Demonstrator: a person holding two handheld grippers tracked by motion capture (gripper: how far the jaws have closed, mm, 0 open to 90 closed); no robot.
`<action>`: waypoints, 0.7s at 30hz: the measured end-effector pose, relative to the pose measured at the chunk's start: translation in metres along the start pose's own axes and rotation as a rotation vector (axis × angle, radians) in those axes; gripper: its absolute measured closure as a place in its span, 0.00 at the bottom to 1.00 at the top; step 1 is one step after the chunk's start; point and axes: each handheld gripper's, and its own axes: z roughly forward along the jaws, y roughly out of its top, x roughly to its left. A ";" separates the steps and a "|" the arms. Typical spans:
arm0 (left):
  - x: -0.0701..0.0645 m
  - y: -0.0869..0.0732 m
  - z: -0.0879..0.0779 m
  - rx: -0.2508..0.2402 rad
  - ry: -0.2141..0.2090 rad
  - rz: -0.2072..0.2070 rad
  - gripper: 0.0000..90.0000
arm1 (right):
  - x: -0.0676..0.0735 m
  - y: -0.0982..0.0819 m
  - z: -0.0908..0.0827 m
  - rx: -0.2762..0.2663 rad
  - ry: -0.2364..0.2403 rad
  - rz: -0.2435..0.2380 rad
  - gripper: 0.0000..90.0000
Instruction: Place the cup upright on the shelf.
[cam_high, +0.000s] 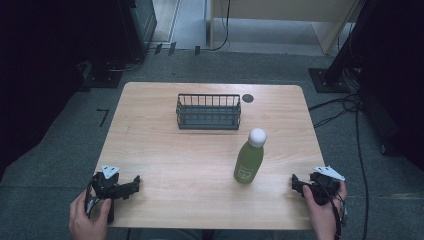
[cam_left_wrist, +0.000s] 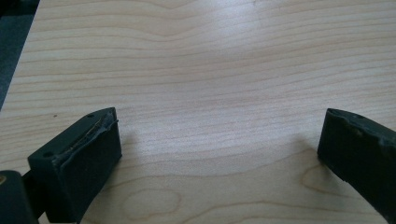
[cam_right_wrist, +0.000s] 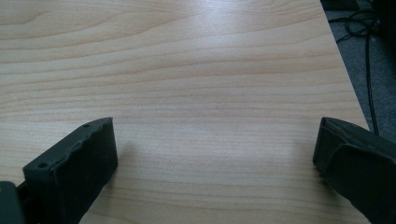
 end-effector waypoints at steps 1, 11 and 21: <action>0.000 0.000 0.000 -0.001 0.000 -0.002 0.00 | 0.000 0.000 0.000 0.000 0.000 0.000 0.00; 0.000 0.000 0.000 -0.002 0.000 -0.002 0.00 | -0.001 0.007 -0.013 -0.050 0.042 0.047 0.00; 0.000 0.000 0.000 -0.001 0.000 0.000 0.00 | 0.013 0.015 -0.026 -0.064 0.081 0.018 0.00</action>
